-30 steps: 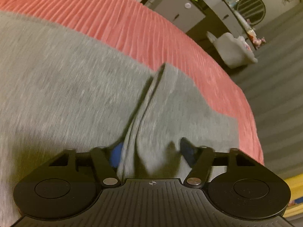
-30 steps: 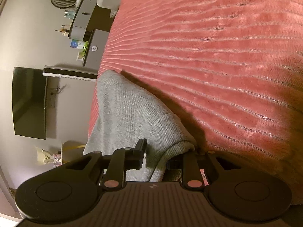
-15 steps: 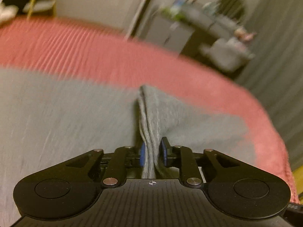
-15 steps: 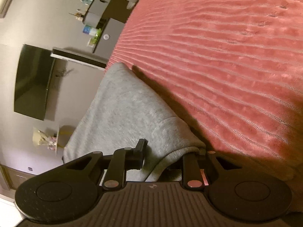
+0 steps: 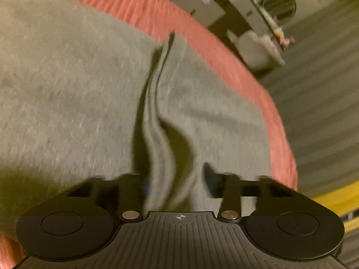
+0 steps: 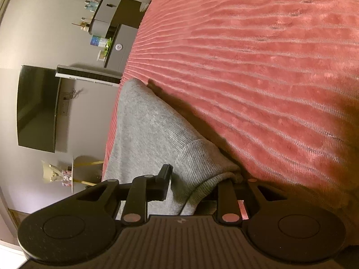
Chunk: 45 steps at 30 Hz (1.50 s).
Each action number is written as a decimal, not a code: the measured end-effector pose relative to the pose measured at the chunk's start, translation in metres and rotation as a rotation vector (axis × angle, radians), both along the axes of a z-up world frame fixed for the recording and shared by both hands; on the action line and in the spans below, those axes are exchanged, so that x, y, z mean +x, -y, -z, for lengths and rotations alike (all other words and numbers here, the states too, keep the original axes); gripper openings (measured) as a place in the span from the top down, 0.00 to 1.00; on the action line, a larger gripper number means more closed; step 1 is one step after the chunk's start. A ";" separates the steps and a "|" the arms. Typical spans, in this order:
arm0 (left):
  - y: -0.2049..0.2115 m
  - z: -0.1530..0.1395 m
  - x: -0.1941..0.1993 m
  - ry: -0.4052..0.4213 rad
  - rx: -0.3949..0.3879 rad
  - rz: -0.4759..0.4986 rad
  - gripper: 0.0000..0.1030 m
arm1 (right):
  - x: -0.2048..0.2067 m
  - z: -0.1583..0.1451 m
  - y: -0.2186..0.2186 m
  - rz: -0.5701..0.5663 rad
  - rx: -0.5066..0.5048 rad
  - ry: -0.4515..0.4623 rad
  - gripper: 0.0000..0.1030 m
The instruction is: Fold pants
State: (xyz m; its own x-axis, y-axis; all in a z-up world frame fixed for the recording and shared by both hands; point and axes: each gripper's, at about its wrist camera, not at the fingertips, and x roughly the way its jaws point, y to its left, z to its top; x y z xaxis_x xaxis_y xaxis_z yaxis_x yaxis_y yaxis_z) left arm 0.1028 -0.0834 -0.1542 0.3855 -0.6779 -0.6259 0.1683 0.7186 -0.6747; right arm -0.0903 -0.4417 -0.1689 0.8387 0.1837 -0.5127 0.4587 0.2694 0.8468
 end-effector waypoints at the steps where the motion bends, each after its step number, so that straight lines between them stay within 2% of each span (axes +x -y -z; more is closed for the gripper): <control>1: 0.000 0.002 -0.001 0.007 0.021 -0.008 0.81 | 0.000 0.000 0.000 0.004 0.005 -0.004 0.76; 4: -0.012 0.011 0.003 -0.015 -0.070 -0.038 0.85 | 0.000 -0.001 0.000 0.016 0.012 -0.016 0.76; 8: -0.025 -0.005 -0.010 0.112 -0.108 -0.042 0.86 | -0.001 -0.009 -0.005 0.036 -0.025 -0.031 0.84; 11: -0.040 -0.017 -0.022 0.171 -0.154 -0.072 0.86 | -0.003 -0.025 -0.018 0.034 -0.113 -0.012 0.83; 13: -0.053 -0.015 -0.023 0.155 -0.147 -0.096 0.86 | -0.002 -0.032 -0.027 0.035 -0.157 -0.020 0.78; 15: -0.057 -0.008 -0.016 0.104 -0.070 -0.134 0.86 | 0.001 -0.029 -0.031 0.044 -0.145 -0.054 0.61; 17: -0.058 0.009 -0.008 0.022 -0.032 -0.135 0.86 | 0.007 -0.024 -0.032 0.046 -0.146 -0.092 0.64; 19: -0.061 0.015 -0.004 0.005 -0.064 -0.139 0.86 | 0.009 -0.024 -0.033 0.058 -0.165 -0.117 0.71; 21: -0.062 0.008 -0.003 0.029 -0.076 -0.135 0.86 | 0.010 -0.027 -0.035 0.056 -0.192 -0.128 0.78; 24: -0.066 -0.003 -0.006 0.087 -0.104 -0.153 0.86 | 0.009 -0.033 -0.038 0.046 -0.236 -0.121 0.81; 27: -0.074 -0.019 -0.013 0.201 -0.148 -0.183 0.86 | 0.005 -0.044 -0.047 0.010 -0.324 -0.028 0.82; 29: -0.080 -0.025 -0.012 0.219 -0.109 -0.203 0.85 | 0.005 -0.046 -0.050 -0.022 -0.332 -0.007 0.82; 33: -0.063 -0.002 0.004 0.059 0.077 -0.165 0.82 | 0.021 -0.039 -0.053 -0.070 -0.353 -0.138 0.81; 35: -0.058 -0.006 0.002 0.104 0.117 -0.141 0.80 | 0.025 -0.041 -0.055 -0.079 -0.384 -0.155 0.81; 38: -0.059 -0.018 -0.004 0.151 0.112 -0.151 0.79 | 0.023 -0.043 -0.056 -0.081 -0.400 -0.149 0.81; 40: -0.057 -0.020 -0.008 0.152 0.125 -0.169 0.80 | 0.020 -0.045 -0.055 -0.076 -0.408 -0.140 0.81; 42: -0.068 -0.021 -0.013 0.145 0.122 -0.199 0.81 | 0.018 -0.049 -0.061 -0.079 -0.461 -0.143 0.81; 45: -0.072 -0.019 -0.008 0.103 0.148 -0.216 0.82 | 0.026 -0.056 -0.078 -0.106 -0.570 -0.196 0.81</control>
